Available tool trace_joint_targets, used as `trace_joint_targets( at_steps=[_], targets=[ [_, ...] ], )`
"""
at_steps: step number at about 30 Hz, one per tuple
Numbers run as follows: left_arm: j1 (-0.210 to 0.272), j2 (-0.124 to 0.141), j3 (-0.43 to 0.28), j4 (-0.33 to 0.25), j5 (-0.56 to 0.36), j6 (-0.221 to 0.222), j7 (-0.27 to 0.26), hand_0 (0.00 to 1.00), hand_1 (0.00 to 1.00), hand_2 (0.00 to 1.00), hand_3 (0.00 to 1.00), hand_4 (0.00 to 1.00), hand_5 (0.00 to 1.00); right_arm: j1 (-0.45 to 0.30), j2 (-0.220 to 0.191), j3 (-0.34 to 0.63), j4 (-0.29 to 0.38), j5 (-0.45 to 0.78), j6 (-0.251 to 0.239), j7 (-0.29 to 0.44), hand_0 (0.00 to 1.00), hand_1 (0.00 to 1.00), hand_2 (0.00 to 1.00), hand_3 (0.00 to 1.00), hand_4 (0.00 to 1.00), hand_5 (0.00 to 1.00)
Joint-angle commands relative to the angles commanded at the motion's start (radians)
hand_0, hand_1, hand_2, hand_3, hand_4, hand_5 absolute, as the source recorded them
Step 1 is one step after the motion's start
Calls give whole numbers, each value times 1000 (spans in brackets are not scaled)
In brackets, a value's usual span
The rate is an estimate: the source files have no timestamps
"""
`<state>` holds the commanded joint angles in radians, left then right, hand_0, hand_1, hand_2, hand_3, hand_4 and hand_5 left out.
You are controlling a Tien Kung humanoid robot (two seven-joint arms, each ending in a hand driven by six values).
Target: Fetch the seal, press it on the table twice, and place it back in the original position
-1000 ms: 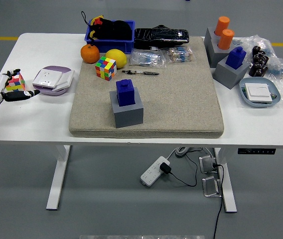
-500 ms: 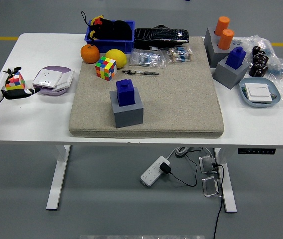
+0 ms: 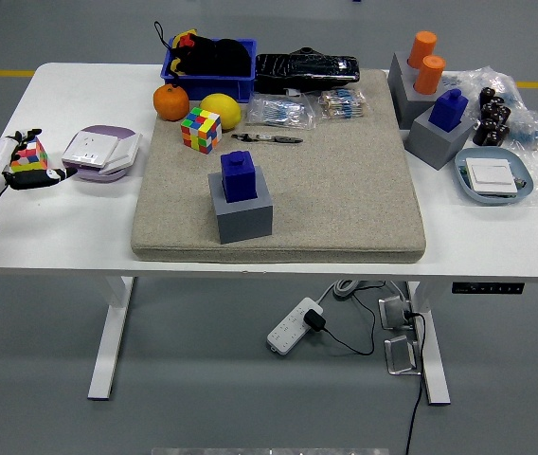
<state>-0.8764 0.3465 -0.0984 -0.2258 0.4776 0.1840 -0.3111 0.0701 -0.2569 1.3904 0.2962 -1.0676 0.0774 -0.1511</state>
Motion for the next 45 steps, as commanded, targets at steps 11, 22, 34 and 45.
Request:
trace_joint_targets(
  at_steps=[11, 22, 34, 45],
  targets=[
    [1, 1, 5, 0, -2, 1, -2, 903, 944, 961, 927, 942, 286, 2, -4, -10, 0, 2, 0, -1, 804, 707, 675, 681, 721, 497],
    [2, 2, 9, -1, -2, 0, -1, 903, 945, 962, 927, 937, 287, 2, -6, -18, -1, 4, 0, -2, 803, 707, 675, 682, 721, 497],
    [3, 0, 9, -1, -1, 0, -1, 902, 945, 962, 927, 930, 291, -1, -6, -17, 0, 4, -1, -2, 803, 707, 675, 682, 721, 497],
    [7, -1, 9, -1, -2, -4, 5, 903, 945, 963, 926, 925, 294, -2, -4, -8, 0, -1, -1, -2, 805, 707, 675, 682, 721, 497]
  ],
)
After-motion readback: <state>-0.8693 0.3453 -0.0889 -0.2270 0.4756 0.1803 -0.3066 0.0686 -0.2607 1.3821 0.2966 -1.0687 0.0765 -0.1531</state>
